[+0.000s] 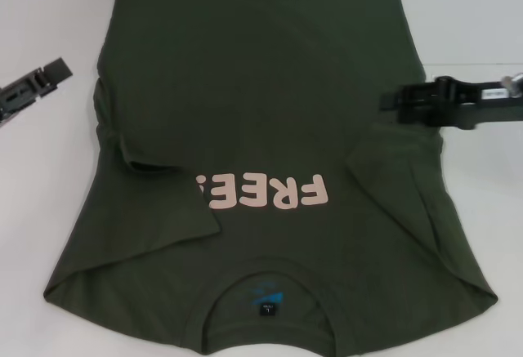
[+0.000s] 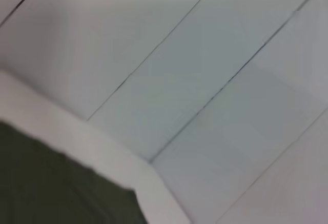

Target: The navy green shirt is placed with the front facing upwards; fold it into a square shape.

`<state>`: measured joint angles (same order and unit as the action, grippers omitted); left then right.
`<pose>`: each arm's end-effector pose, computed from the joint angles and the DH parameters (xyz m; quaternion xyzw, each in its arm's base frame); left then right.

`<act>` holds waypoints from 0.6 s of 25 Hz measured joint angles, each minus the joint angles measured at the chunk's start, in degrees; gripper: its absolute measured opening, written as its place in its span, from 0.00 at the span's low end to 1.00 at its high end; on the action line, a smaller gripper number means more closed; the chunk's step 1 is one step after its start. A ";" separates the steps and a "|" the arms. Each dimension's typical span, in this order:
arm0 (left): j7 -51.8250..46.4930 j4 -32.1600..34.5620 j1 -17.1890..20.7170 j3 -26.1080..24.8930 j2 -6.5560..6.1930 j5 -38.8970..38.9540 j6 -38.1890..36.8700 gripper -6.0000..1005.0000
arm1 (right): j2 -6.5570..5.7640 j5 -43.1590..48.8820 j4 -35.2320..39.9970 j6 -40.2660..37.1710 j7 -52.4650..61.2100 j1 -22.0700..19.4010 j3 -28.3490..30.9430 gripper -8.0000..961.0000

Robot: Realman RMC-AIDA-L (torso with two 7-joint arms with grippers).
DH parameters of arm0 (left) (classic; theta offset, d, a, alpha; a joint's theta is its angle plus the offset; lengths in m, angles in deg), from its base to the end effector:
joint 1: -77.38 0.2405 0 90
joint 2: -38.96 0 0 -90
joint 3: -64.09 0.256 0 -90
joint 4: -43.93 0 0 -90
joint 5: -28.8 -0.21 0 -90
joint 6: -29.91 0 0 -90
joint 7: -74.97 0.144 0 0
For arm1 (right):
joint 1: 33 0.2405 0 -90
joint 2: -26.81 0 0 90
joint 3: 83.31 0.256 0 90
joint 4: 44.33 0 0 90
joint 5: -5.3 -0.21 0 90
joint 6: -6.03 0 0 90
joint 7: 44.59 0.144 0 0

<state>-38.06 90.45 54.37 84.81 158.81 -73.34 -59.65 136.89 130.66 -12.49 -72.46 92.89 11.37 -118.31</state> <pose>-0.3020 0.3222 0.0940 -0.7211 -0.4751 -0.4492 0.2291 0.2435 0.4155 0.0497 -0.7624 0.5994 0.2124 0.1198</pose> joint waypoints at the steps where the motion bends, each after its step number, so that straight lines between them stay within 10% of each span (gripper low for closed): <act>1: -2.47 0.08 0.33 0.12 -0.40 -1.27 -0.38 0.65 | -0.40 -0.09 0.38 -0.38 0.02 -0.70 0.10 0.38; 9: -21.49 5.81 2.42 -1.62 -2.30 -18.43 -6.35 0.64 | -2.92 -0.93 3.26 -4.97 0.33 -4.47 1.63 0.76; 15: -26.84 7.22 2.89 -5.25 -2.57 -27.08 -8.81 0.63 | -3.28 -0.96 3.51 -5.12 0.32 -4.98 1.69 0.86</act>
<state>-64.91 97.67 57.26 79.55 156.24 -100.42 -68.47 133.61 129.70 -8.98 -77.58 93.21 6.39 -116.62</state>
